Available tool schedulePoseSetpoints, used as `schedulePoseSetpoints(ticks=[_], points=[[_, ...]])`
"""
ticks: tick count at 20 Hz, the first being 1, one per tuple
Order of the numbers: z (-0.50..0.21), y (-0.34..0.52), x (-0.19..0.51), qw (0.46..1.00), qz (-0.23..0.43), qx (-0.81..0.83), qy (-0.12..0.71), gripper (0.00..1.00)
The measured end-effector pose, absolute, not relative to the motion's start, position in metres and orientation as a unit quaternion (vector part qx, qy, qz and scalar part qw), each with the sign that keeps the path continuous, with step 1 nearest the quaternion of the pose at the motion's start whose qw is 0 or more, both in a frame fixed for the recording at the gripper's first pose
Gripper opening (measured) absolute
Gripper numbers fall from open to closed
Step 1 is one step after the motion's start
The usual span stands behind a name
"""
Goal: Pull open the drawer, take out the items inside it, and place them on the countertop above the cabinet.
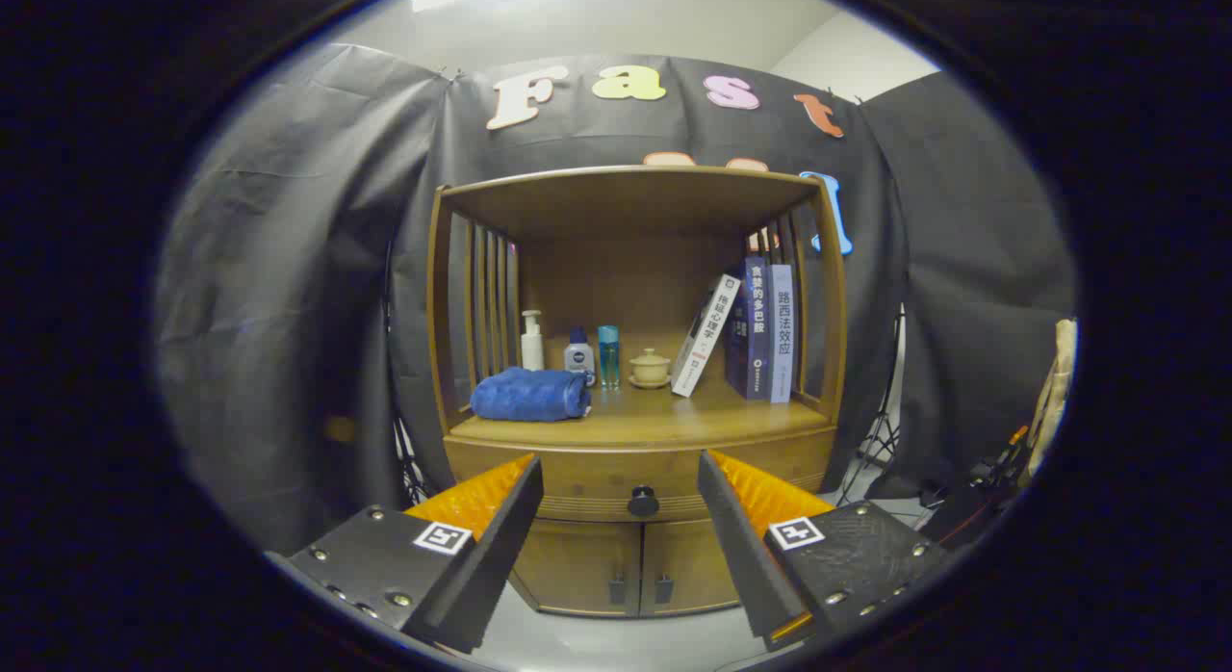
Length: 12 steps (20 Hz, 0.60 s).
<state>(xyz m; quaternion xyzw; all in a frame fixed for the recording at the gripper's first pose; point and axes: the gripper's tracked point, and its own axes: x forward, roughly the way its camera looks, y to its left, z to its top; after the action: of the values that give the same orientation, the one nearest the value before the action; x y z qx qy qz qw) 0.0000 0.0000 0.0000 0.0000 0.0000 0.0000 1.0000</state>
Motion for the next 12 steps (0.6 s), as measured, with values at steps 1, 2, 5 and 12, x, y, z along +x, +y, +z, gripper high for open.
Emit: schedulePoseSetpoints(ticks=[1,2,5,12], points=[[0.001,-0.002,-0.001,1.000,-0.003,0.002,-0.003,0.96],[0.001,-0.002,-0.001,1.000,-0.004,0.004,-0.004,0.96],[0.008,-0.004,-0.002,1.000,-0.009,-0.001,-0.010,0.96],[0.014,-0.012,-0.003,0.999,-0.026,0.002,-0.031,0.97]])
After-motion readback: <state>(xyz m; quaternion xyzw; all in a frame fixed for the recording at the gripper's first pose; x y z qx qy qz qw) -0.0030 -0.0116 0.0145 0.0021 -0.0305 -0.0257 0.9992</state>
